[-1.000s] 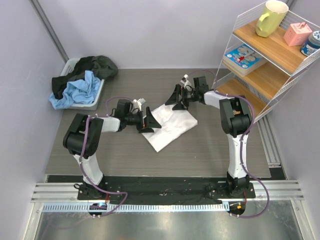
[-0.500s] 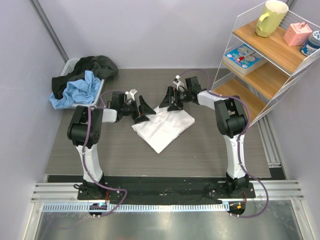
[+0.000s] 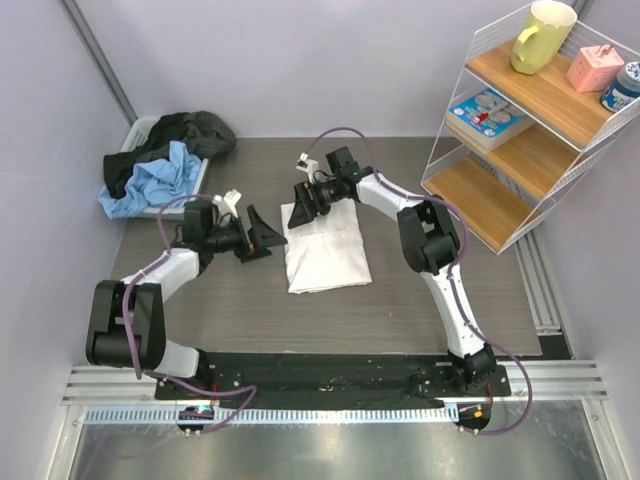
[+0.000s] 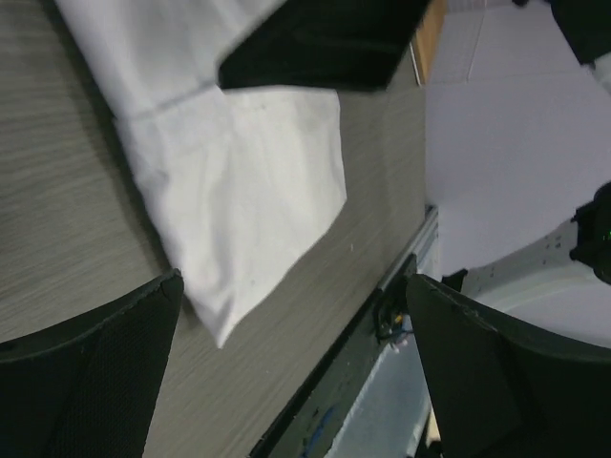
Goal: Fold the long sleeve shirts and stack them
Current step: Fold the shirt
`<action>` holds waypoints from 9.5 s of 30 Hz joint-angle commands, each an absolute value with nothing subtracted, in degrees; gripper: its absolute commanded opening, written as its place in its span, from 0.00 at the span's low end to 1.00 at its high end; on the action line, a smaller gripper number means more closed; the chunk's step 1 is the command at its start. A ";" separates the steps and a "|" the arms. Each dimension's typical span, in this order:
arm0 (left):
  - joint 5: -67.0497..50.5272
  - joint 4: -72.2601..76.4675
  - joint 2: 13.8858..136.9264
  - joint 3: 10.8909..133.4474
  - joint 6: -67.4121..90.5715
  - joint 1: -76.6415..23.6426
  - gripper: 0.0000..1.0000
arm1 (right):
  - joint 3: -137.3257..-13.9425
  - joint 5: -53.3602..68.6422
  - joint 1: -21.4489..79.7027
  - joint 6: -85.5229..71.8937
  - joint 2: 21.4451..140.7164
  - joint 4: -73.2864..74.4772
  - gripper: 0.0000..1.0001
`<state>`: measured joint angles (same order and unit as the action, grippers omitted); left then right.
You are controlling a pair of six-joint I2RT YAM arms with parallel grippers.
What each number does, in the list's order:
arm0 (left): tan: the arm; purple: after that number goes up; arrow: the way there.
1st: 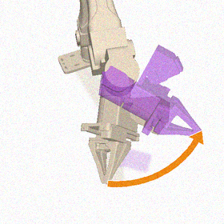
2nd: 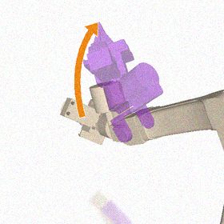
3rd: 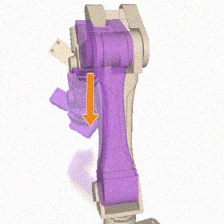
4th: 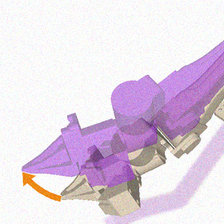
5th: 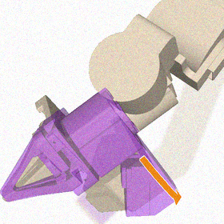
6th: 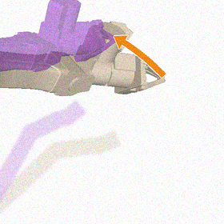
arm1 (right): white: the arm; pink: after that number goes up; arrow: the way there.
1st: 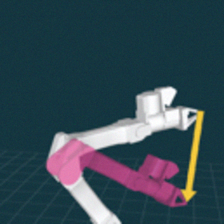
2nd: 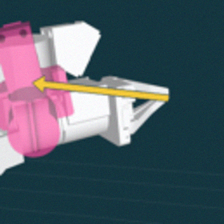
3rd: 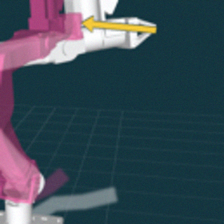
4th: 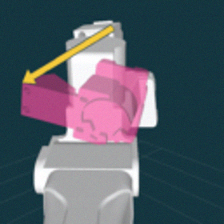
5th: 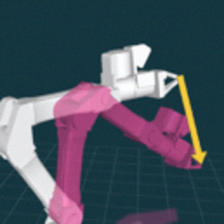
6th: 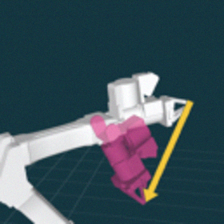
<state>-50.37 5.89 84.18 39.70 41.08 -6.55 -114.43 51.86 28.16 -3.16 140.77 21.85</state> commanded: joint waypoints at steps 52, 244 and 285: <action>-29.18 2.63 97.47 46.58 43.24 -5.80 0.86 | -89.74 4.74 50.89 -4.48 119.19 21.62 0.01; -42.97 -36.66 91.34 55.47 -0.45 -25.93 0.33 | -94.55 27.33 23.56 19.25 119.71 35.32 0.35; -37.27 -50.10 117.69 88.86 -25.05 -25.22 0.67 | -59.14 45.00 7.56 9.57 103.08 48.06 0.65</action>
